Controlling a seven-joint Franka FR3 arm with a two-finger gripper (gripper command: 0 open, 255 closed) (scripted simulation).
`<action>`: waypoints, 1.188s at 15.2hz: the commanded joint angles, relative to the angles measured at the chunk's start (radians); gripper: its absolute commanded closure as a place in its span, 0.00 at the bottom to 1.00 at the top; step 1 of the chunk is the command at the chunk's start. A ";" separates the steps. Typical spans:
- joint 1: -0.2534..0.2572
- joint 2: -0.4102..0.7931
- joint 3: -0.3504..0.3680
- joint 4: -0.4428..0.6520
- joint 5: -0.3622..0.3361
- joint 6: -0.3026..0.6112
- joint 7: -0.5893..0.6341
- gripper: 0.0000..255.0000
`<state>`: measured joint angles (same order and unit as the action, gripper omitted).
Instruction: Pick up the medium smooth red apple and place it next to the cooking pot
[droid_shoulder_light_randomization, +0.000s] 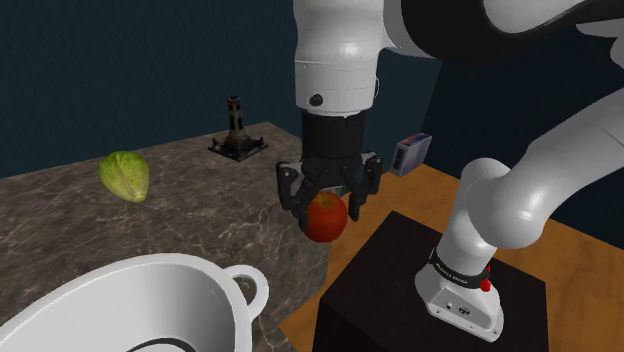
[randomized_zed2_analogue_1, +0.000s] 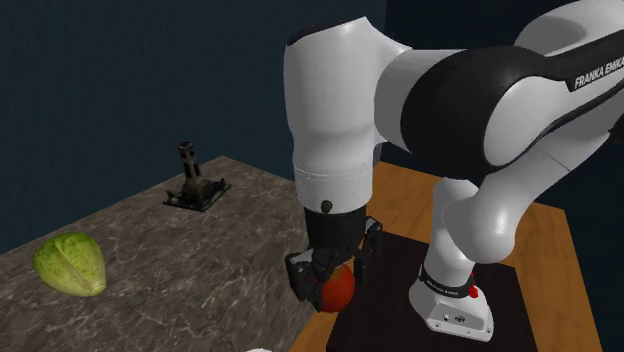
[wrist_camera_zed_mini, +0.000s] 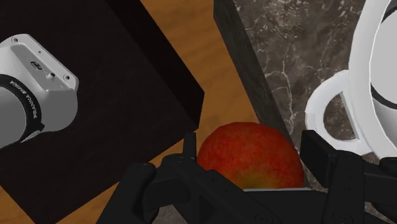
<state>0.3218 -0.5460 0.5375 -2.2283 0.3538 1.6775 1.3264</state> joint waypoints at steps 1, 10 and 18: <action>0.020 -0.006 0.041 0.009 0.025 0.000 0.054 1.00; 0.064 0.039 0.232 0.102 0.091 0.020 0.281 1.00; 0.059 0.104 0.375 0.134 0.102 0.094 0.405 1.00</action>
<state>0.3803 -0.4440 0.9057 -2.0835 0.4535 1.7576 1.7304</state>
